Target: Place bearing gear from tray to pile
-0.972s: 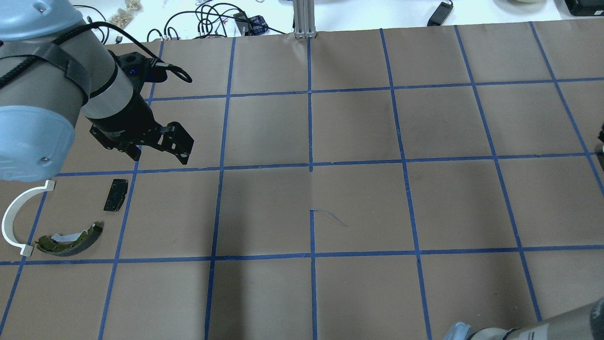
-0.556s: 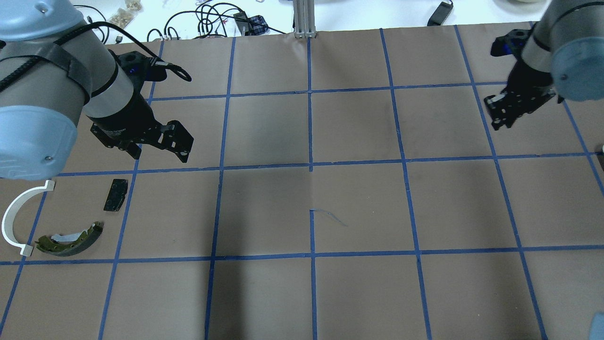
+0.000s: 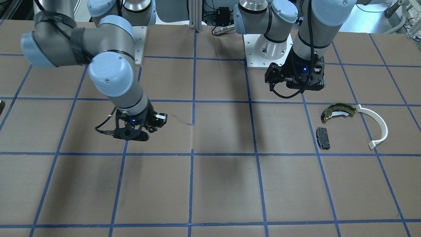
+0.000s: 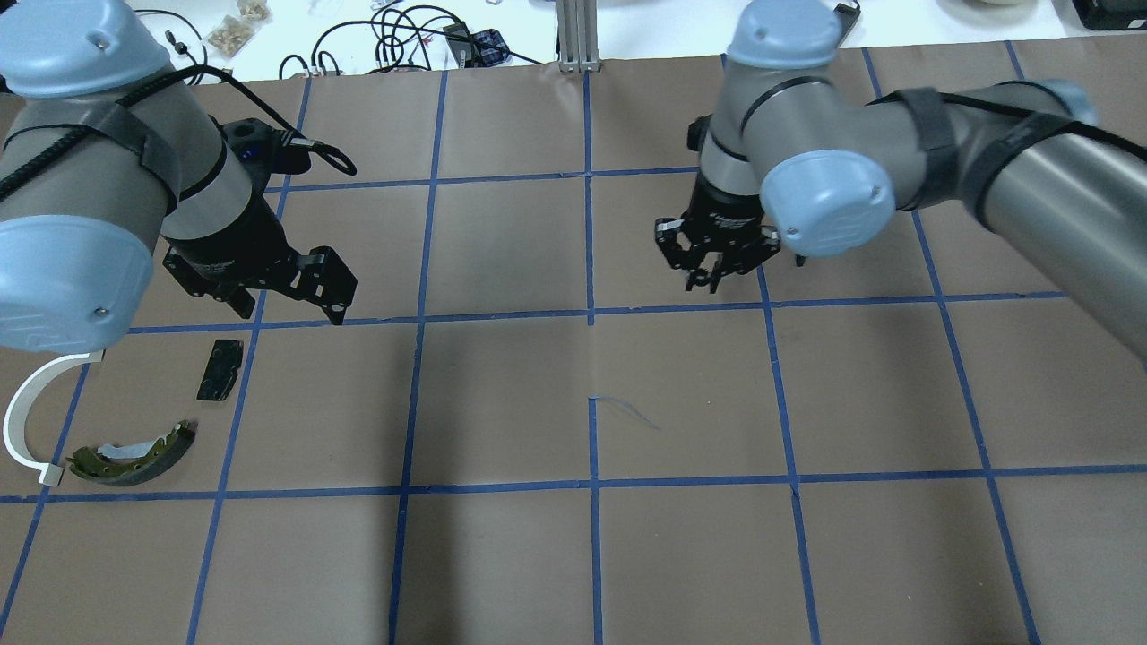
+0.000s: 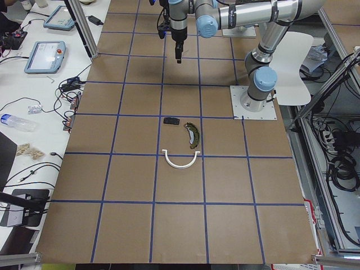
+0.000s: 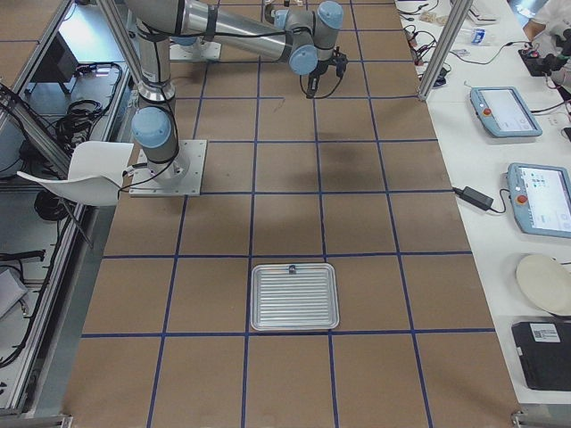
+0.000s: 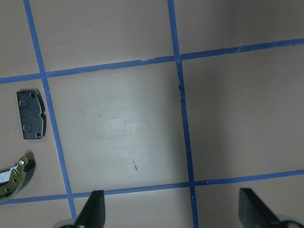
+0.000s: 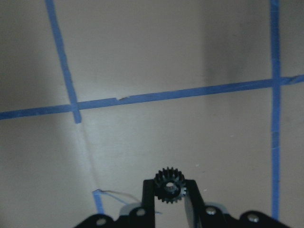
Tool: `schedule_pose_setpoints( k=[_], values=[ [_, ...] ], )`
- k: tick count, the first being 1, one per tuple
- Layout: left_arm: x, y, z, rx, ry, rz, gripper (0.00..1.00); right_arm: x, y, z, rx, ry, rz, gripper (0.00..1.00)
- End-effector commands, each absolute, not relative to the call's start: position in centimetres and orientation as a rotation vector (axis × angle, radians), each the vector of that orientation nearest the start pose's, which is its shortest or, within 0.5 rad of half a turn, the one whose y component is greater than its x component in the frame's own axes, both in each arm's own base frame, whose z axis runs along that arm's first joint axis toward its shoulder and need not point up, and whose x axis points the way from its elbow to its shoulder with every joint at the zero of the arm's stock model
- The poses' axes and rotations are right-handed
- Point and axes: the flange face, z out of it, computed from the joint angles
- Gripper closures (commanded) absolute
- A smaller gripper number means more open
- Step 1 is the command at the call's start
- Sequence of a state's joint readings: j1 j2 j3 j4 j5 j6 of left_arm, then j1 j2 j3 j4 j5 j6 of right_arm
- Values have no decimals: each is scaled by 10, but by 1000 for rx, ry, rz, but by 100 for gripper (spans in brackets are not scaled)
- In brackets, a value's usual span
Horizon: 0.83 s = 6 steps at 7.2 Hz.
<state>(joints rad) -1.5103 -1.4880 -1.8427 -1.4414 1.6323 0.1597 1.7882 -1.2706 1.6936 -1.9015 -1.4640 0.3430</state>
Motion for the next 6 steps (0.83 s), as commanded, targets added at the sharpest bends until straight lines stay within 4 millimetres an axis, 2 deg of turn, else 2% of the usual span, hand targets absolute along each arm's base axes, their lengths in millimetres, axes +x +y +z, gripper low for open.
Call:
schedule_pose_setpoints(
  k=[1,2,3,4,5,6],
  values=[
    [-98,-450,398,165,3075,134,0,376,-500,254,283,3033,103,100],
    [-98,-454,392,172,3075,151,0,403,-490,227,280,3037,114,100],
    [-99,-454,394,172,3073,146,0,419,-486,213,293,3013,82,100],
    [-98,-455,390,173,3078,155,0,418,-483,204,289,3024,112,98],
    [-98,-460,386,175,3079,169,0,417,-484,204,268,3030,101,41],
    [-98,-466,382,177,3078,142,0,410,-494,215,284,3018,74,0]
  ],
)
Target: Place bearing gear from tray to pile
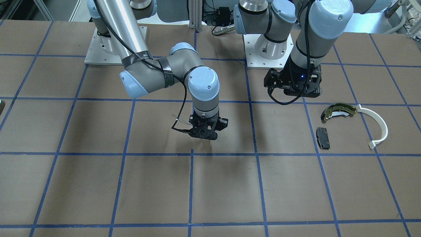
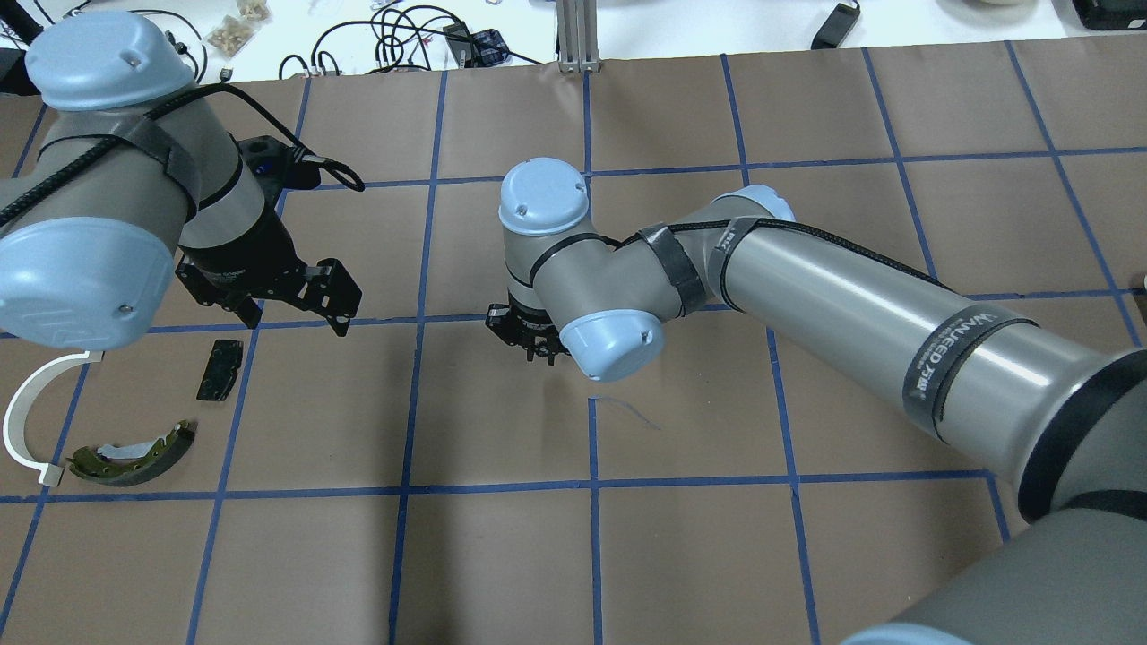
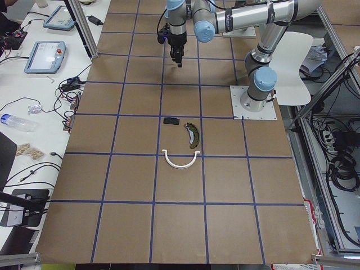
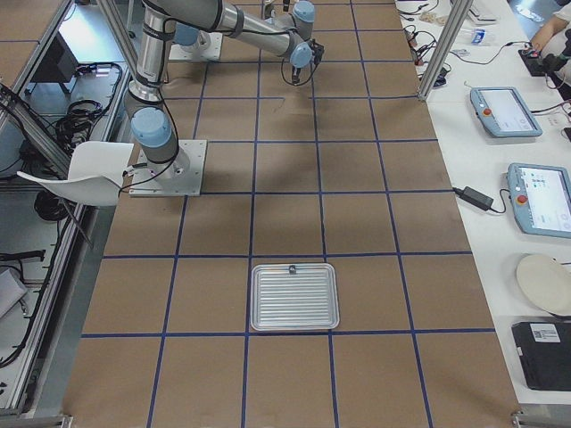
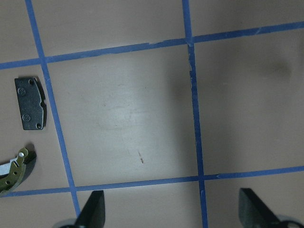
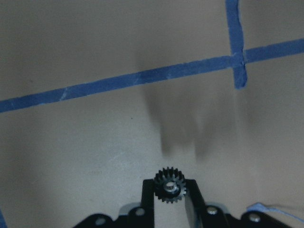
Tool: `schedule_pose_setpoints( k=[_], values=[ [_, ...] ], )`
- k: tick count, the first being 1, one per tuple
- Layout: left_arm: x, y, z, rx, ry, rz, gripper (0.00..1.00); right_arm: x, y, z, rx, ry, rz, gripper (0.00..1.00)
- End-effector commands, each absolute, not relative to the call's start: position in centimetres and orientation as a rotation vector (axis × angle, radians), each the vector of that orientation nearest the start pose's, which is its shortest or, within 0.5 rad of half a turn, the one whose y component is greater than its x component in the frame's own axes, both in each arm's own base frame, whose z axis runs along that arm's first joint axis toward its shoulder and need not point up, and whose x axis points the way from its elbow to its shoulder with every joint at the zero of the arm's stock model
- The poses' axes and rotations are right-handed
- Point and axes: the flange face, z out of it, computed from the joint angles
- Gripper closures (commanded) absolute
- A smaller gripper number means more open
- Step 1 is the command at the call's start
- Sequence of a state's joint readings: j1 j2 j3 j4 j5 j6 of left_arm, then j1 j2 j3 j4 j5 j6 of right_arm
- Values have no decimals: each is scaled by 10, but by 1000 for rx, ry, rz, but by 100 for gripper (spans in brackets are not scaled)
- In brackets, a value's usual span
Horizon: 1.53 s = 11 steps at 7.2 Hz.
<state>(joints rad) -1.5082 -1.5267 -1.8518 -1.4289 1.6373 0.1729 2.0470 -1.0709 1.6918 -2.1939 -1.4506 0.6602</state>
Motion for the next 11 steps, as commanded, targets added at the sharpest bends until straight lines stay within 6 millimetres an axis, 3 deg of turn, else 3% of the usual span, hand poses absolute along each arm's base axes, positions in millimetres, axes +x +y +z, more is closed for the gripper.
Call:
schedule_pose_setpoints(
  k=[1,2,4,5,6,8,9,11],
  values=[
    [-97,-475,376,151,3078,129,0,389,-506,231,172,3022,34,0],
    [-98,-481,372,159,3078,98,0,338,-523,258,103,3037,51,0],
    [-103,-489,360,129,3091,109,0,184,-549,320,-301,3139,92,0],
    [-128,-495,347,191,3092,76,0,123,-559,342,-436,3125,60,0],
    [-175,-493,335,245,3082,44,0,55,-567,348,-634,3118,66,0],
    [-241,-491,296,275,3083,19,0,-70,-564,352,-926,3045,81,0],
    [-266,-492,274,314,3093,2,0,-141,-552,352,-988,3008,69,0],
    [-283,-501,239,318,3130,18,0,-247,-527,334,-1265,2869,81,0]
  ],
)
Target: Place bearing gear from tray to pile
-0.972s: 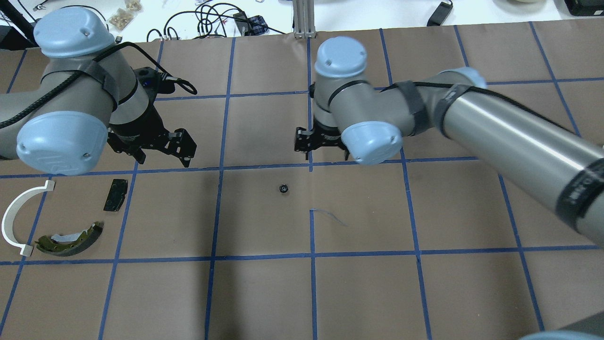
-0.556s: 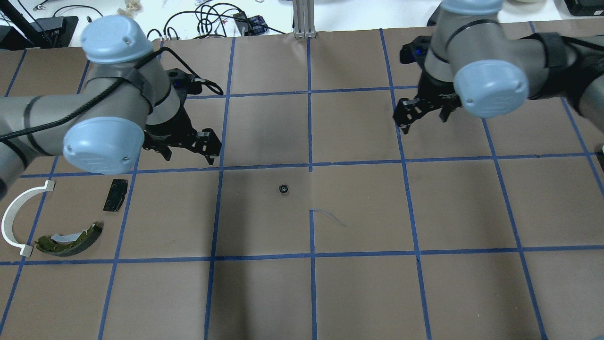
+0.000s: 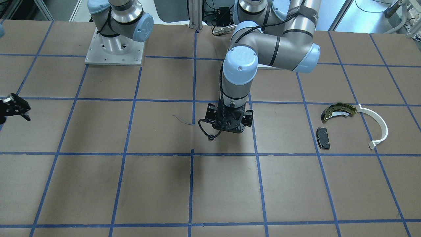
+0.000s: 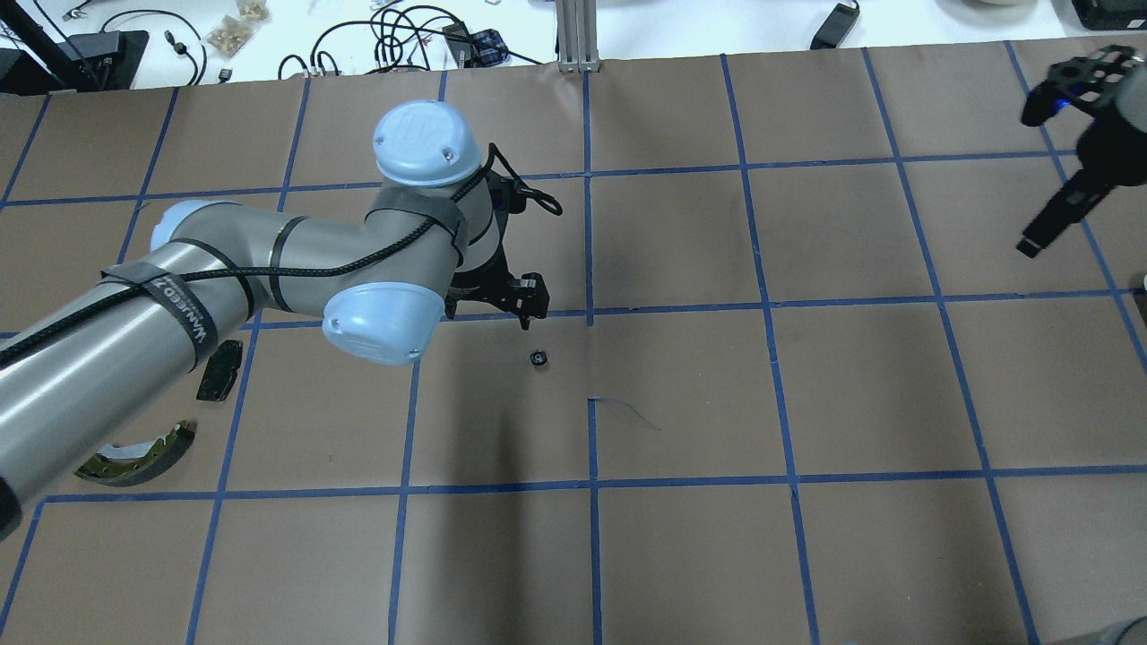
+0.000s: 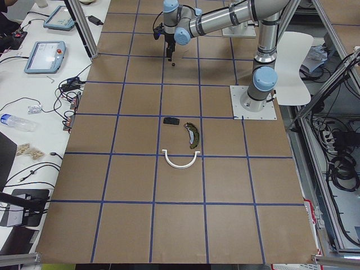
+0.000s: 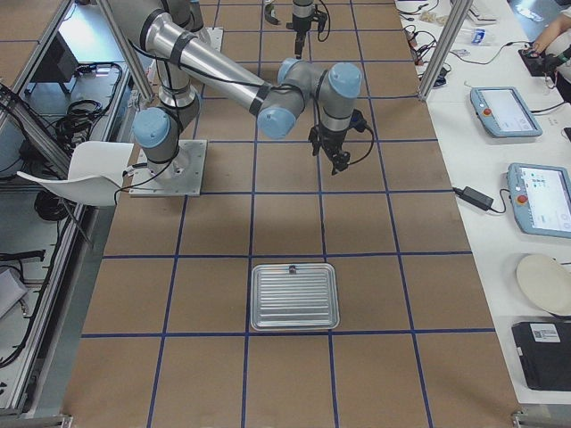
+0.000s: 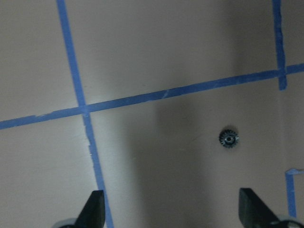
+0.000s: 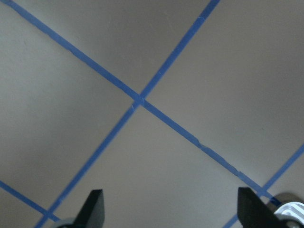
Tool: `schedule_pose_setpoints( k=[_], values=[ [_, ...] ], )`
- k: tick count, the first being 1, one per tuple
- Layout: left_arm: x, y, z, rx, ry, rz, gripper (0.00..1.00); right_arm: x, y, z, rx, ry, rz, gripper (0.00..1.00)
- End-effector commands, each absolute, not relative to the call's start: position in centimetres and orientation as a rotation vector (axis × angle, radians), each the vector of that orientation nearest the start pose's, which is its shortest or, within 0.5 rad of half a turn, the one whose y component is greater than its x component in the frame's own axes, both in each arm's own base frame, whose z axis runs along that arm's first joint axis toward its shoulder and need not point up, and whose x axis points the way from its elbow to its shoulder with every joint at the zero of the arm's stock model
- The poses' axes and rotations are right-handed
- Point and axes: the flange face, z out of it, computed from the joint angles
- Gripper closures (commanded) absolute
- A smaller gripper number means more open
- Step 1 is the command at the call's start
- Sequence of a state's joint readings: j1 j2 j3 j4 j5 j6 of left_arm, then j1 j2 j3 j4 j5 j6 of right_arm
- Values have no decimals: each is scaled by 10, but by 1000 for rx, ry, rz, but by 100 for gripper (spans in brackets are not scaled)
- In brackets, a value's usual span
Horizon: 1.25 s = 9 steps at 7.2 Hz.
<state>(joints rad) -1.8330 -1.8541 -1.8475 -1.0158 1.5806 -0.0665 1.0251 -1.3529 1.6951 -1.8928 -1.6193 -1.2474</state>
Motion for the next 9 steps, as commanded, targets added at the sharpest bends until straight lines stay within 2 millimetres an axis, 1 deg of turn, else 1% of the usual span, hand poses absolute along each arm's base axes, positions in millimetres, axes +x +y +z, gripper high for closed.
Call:
schedule_pose_setpoints(
  k=[1,2,3,4,5,6,7,8,9],
  values=[
    [-288,-503,224,330,3128,23,0,-298,-509,315,-1337,2810,82,2],
    [-291,-504,213,339,3125,40,0,-344,-495,289,-1432,2728,-4,4],
    [-292,-504,203,343,3120,68,1,-384,-485,262,-1562,2660,-95,5],
    [-292,-505,195,341,3118,87,7,-411,-466,233,-1635,2569,-117,5],
    [-292,-506,188,343,3115,103,9,-435,-455,226,-1717,2518,-110,4],
    [-293,-506,183,343,3114,110,10,-443,-450,212,-1755,2468,-116,4],
    [-294,-507,180,345,3113,113,18,-444,-451,201,-1749,2459,-125,7],
    [-294,-507,175,342,3113,125,18,-440,-449,191,-1740,2441,-129,11],
    [-294,-507,172,342,3112,134,20,-440,-449,189,-1736,2436,-127,13]
  ],
)
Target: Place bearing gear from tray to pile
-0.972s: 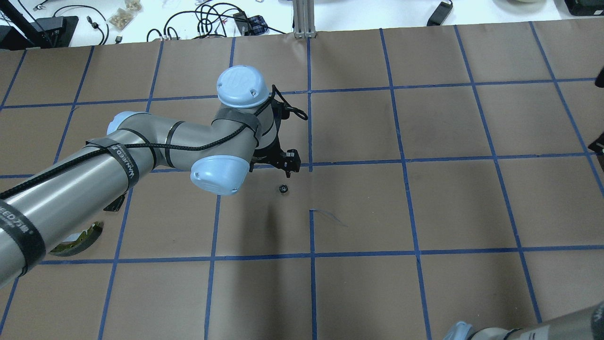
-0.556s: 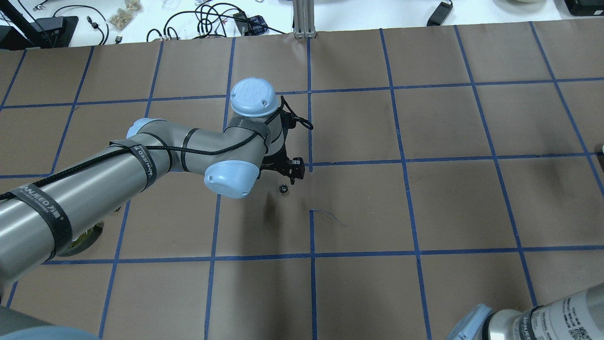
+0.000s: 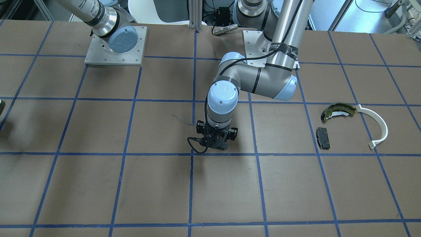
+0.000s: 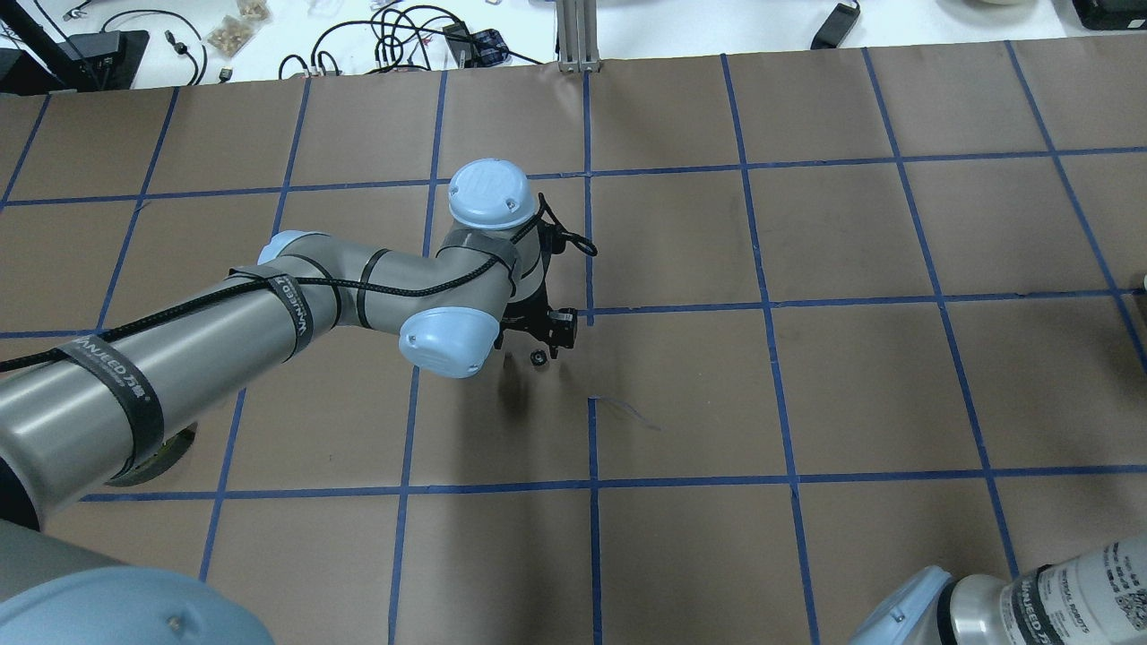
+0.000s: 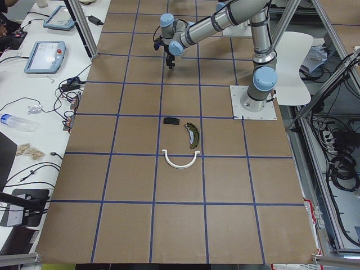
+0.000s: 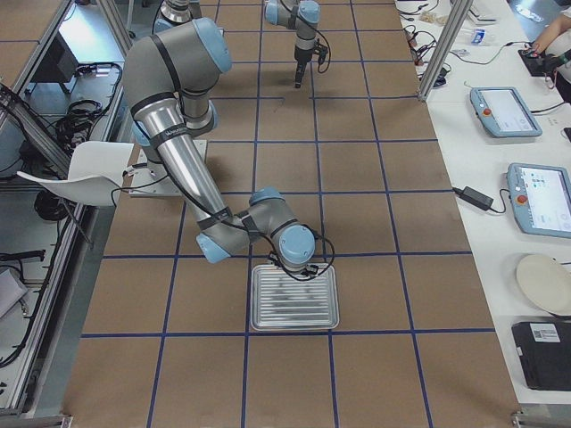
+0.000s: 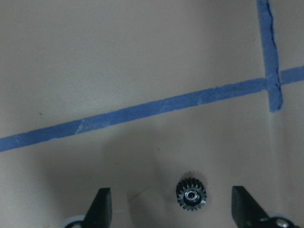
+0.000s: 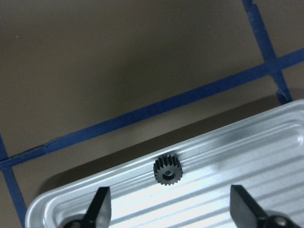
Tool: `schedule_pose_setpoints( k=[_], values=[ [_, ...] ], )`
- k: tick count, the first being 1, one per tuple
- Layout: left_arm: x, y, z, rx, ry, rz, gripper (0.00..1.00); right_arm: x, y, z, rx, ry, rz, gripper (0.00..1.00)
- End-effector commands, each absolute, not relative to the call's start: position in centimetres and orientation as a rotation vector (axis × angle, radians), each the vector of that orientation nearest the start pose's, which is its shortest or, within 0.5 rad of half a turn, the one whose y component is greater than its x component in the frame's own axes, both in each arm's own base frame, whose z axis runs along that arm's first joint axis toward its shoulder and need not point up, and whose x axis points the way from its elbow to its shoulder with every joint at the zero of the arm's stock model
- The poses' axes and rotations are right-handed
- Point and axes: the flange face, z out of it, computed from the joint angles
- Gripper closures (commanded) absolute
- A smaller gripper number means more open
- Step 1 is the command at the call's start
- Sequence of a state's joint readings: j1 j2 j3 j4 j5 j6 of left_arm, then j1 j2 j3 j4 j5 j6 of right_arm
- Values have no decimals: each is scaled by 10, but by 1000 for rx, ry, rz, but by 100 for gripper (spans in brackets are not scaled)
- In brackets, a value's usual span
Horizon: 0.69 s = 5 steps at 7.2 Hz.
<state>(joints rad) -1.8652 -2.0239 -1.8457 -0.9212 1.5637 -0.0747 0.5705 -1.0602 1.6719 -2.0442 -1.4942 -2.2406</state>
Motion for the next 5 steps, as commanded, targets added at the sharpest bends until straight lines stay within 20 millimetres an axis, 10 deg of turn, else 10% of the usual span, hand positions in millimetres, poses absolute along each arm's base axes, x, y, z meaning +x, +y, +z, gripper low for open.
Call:
schedule_pose_setpoints(
  k=[1,3,5],
  values=[
    [-295,-507,170,342,3111,139,22,-440,-449,187,-1738,2431,-129,16],
    [-295,-507,169,344,3110,141,29,-441,-449,177,-1725,2419,-130,28],
    [-296,-506,169,342,3110,141,83,-438,-452,178,-1719,2426,-125,53]
  ],
)
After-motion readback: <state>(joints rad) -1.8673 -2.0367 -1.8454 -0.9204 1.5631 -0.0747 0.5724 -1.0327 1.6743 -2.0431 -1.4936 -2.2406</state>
